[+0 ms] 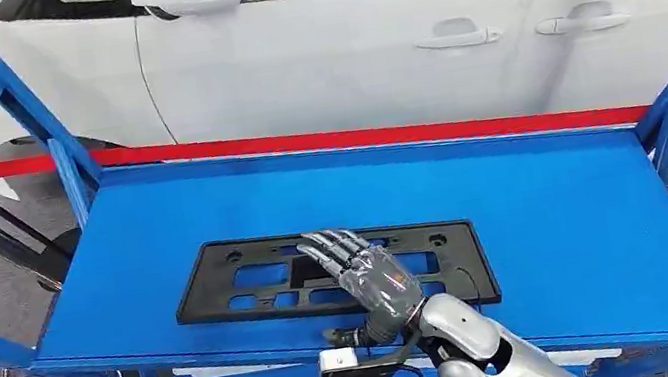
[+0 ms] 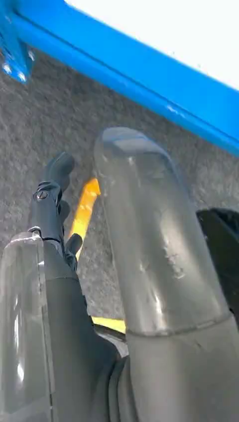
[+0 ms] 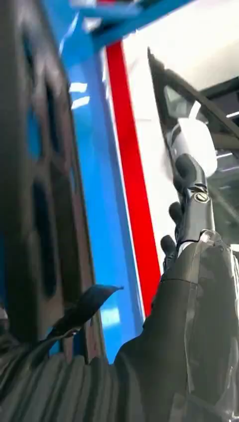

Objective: Take the parts from the cabinet and place them on the table.

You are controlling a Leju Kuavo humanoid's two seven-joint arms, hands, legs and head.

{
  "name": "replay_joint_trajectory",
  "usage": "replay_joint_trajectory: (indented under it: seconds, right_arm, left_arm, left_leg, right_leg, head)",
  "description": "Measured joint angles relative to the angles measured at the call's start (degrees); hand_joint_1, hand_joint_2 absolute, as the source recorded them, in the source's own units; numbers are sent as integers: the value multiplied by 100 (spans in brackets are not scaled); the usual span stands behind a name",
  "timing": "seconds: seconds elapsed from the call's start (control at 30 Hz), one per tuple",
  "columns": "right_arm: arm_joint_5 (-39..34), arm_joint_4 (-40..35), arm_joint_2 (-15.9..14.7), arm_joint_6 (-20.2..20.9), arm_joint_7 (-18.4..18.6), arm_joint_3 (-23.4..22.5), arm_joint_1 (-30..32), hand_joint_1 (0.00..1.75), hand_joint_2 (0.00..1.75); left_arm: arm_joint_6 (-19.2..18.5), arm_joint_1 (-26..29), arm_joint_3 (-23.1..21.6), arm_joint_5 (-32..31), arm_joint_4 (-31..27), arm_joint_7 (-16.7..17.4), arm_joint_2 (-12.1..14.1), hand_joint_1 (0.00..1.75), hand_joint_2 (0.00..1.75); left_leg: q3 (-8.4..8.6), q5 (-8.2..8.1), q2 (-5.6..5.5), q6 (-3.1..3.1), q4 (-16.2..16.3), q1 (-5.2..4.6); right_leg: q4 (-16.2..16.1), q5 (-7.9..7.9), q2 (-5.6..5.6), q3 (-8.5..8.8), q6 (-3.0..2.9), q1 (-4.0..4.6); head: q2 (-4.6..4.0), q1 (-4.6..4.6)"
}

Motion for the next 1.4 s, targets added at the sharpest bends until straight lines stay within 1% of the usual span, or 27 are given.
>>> replay_joint_trajectory:
  seconds: [0.07,0.17,0.2,0.23,0.27,0.33,0.37,0.5,0.57,0.6,0.67,0.7,0.73,0.77,0.83,0.87,0.9,1.0,1.03,1.07,1.1,1.17,1.2,1.23,1.27,1.37,1.4]
  right_arm:
    - [114,151,85,-76,6,107,-76,0,175]
    - [488,390,168,-236,144,257,-159,0,175]
    - [562,450,175,-262,173,291,-159,0,175]
    - [607,520,181,-269,194,328,-159,0,175]
    - [631,559,197,-275,197,350,-160,0,175]
    - [773,623,225,-327,223,380,-190,0,175]
    - [890,669,243,-354,254,411,-214,0,175]
    - [1243,799,278,-424,317,511,-273,0,175]
    - [1484,839,293,-481,418,564,-325,0,175]
    - [1626,846,293,-549,479,601,-358,0,175]
    - [1886,861,293,-669,625,656,-365,0,175]
    - [2033,867,293,-719,706,695,-365,0,175]
    - [2201,872,293,-774,791,728,-364,0,175]
    - [2370,876,297,-831,875,752,-365,0,175]
    - [2607,883,332,-865,1016,782,-378,0,175]
    - [2710,900,354,-861,1102,793,-400,0,175]
    - [2795,926,380,-850,1178,798,-426,0,175]
    - [2937,1042,448,-833,1305,802,-473,0,175]
    - [2957,1083,476,-807,1333,802,-487,0,175]
    - [2977,1130,505,-745,1384,802,-509,30,175]
    - [3009,1215,551,-657,1452,802,-547,161,175]
    - [3053,1473,625,-483,1556,802,-602,164,175]
    - [3057,1609,643,-452,1585,800,-615,164,175]
    - [3064,1733,642,-457,1615,795,-615,166,175]
    - [3073,1799,647,-479,1635,780,-616,169,175]
    - [3095,1962,677,-503,1652,756,-653,168,175]
    - [3097,2000,677,-496,1652,738,-659,169,175]
  left_arm:
    - [13,5,0,-20,0,15,0,0,0]
    - [78,-1,-2,-70,0,113,2,0,0]
    - [87,11,-2,-76,0,129,2,0,0]
    - [92,32,-2,-85,0,142,2,0,0]
    - [92,44,-2,-85,0,149,2,0,0]
    - [107,38,-2,-94,0,177,4,0,0]
    - [107,39,-2,-105,0,190,4,0,0]
    - [107,38,-2,-127,0,194,4,0,0]
    - [109,37,-2,-142,0,192,-2,0,0]
    - [118,29,0,-155,0,192,-4,0,0]
    - [140,30,11,-190,0,194,-4,0,0]
    - [146,31,22,-203,0,194,-4,0,0]
    - [151,31,31,-208,0,192,-4,0,0]
    - [155,31,42,-232,0,188,-4,0,0]
    - [155,31,72,-249,0,177,-9,0,0]
    - [146,31,87,-262,2,168,-26,0,0]
    - [135,14,101,-280,4,162,-37,0,0]
    - [120,17,122,-308,4,153,-37,0,0]
    - [118,10,124,-310,4,146,-33,0,0]
    - [111,12,125,-323,4,142,-37,0,0]
    - [98,13,125,-328,4,135,-37,0,0]
    - [87,5,133,-345,4,120,-33,0,0]
    - [79,7,146,-350,4,107,-33,0,0]
    - [68,21,160,-358,4,98,-33,0,0]
    - [57,33,171,-361,4,94,-33,0,0]
    - [50,22,197,-365,4,87,-20,0,0]
    - [37,13,212,-369,4,85,-20,0,0]
  left_leg:
    - [-50,-163,6,-55,185,17]
    - [-695,-755,7,-106,1483,24]
    - [-875,-819,7,-115,1806,25]
    - [-937,-729,8,-113,1850,29]
    - [-847,-506,8,-104,1597,31]
    - [-407,71,10,-73,605,33]
    - [-239,151,7,-45,192,31]
    - [-184,73,-9,43,113,-24]
    - [-136,114,1,128,35,39]
    - [-137,107,10,184,35,40]
    - [-139,101,13,196,36,33]
    - [-138,97,13,201,39,29]
    - [-128,89,11,200,40,25]
    - [-109,77,4,198,41,21]
    - [-47,51,-7,182,41,7]
    - [-35,38,-9,167,37,15]
    - [-56,26,-11,132,60,-28]
    - [-67,42,-7,37,31,0]
    - [-56,22,-7,-8,34,-20]
    - [-80,-65,-4,-29,130,4]
    - [-201,-259,-3,-49,412,4]
    - [-646,-699,-3,-100,1341,20]
    - [-841,-819,-2,-121,1731,20]
    - [-898,-785,-2,-132,1832,28]
    - [-824,-625,1,-136,1669,43]
    - [-112,89,6,-109,235,68]
    - [-13,-1,1,-83,35,30]
  right_leg:
    - [-83,29,-4,71,-94,-63]
    - [-81,4,-24,86,-147,-44]
    - [-77,-2,-25,90,-155,-36]
    - [-71,-13,-22,101,-156,-32]
    - [-65,-28,-10,116,-153,-31]
    - [-51,-70,1,173,-121,-32]
    - [-51,-92,0,188,-100,-31]
    - [-71,-98,6,183,11,-2]
    - [78,-232,-2,148,70,2]
    - [400,-437,-2,-2,77,-2]
    - [1315,-852,-3,-467,96,-8]
    - [1660,-930,-4,-664,101,-13]
    - [1723,-853,-4,-728,99,-18]
    - [1507,-639,-5,-655,84,-16]
    - [586,-77,-5,-235,14,-4]
    - [73,92,-10,-28,-59,37]
    - [-22,45,-15,19,-78,54]
    - [-20,39,8,-11,-85,80]
    - [-90,72,14,19,-131,18]
    - [-131,93,-6,57,-151,1]
    - [-141,97,-10,65,-181,-8]
    - [-141,93,-19,63,-188,-7]
    - [-139,91,-26,61,-189,-6]
    - [-137,90,-26,64,-188,-8]
    - [-133,86,-19,71,-183,-10]
    - [-108,48,6,112,-126,-14]
    - [-76,26,15,94,-88,36]
  head:
    - [0,0]
    - [0,0]
    - [0,0]
    - [2,0]
    - [0,0]
    - [2,0]
    - [0,0]
    - [0,2]
    - [0,2]
    - [0,2]
    - [0,2]
    - [0,2]
    - [0,2]
    - [0,2]
    - [0,2]
    - [0,2]
    - [0,2]
    - [0,0]
    - [0,2]
    - [0,0]
    - [0,0]
    - [0,0]
    - [0,0]
    - [0,0]
    - [0,-2]
    - [0,0]
    - [0,0]
